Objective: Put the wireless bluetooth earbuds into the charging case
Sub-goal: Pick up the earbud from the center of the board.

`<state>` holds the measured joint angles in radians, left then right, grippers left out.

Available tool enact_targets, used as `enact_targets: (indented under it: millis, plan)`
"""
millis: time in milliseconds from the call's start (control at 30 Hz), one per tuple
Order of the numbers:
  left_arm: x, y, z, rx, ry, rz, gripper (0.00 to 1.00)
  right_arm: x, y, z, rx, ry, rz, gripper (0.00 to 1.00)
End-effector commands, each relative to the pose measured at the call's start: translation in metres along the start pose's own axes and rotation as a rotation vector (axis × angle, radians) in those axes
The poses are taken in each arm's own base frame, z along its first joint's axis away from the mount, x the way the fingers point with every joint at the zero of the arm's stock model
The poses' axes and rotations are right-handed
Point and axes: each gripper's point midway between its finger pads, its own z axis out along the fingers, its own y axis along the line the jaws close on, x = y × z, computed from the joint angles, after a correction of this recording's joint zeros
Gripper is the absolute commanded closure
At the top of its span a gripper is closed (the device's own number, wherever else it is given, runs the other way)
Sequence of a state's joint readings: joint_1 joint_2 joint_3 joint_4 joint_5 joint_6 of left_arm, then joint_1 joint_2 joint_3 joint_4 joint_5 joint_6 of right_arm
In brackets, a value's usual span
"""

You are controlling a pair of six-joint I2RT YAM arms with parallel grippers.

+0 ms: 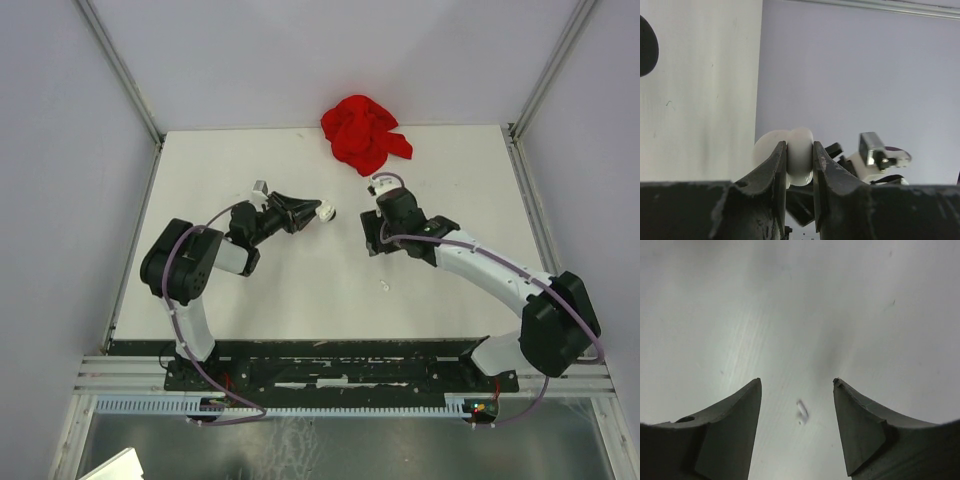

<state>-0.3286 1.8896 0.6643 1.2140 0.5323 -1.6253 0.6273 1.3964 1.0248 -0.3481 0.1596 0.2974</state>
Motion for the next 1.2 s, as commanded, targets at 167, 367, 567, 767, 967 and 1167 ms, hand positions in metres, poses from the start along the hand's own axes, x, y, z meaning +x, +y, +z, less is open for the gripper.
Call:
enact_targets:
  millis: [167, 367, 567, 767, 967, 1167]
  plan:
    - [0.008, -0.027, -0.009, 0.080, 0.008, 0.095, 0.97, 0.113, -0.017, -0.023, 0.106, 0.388, 0.038, 0.33]
    - [0.010, -0.026, -0.011, 0.077, 0.013, 0.095, 0.97, 0.142, -0.027, -0.020, 0.182, 0.476, 0.032, 0.32]
    - [0.010, -0.025, -0.011, 0.076, 0.013, 0.095, 0.97, 0.154, -0.032, -0.017, 0.215, 0.507, 0.025, 0.32]
    - [0.011, -0.022, -0.011, 0.076, 0.017, 0.089, 0.97, 0.161, -0.044, -0.014, 0.295, 0.531, 0.005, 0.31]
    - [0.011, -0.021, -0.012, 0.079, 0.018, 0.083, 0.97, 0.164, -0.046, -0.005, 0.314, 0.536, -0.003, 0.31]
    - [0.011, -0.018, -0.012, 0.076, 0.017, 0.080, 0.97, 0.166, -0.045, 0.003, 0.313, 0.540, -0.003, 0.31]
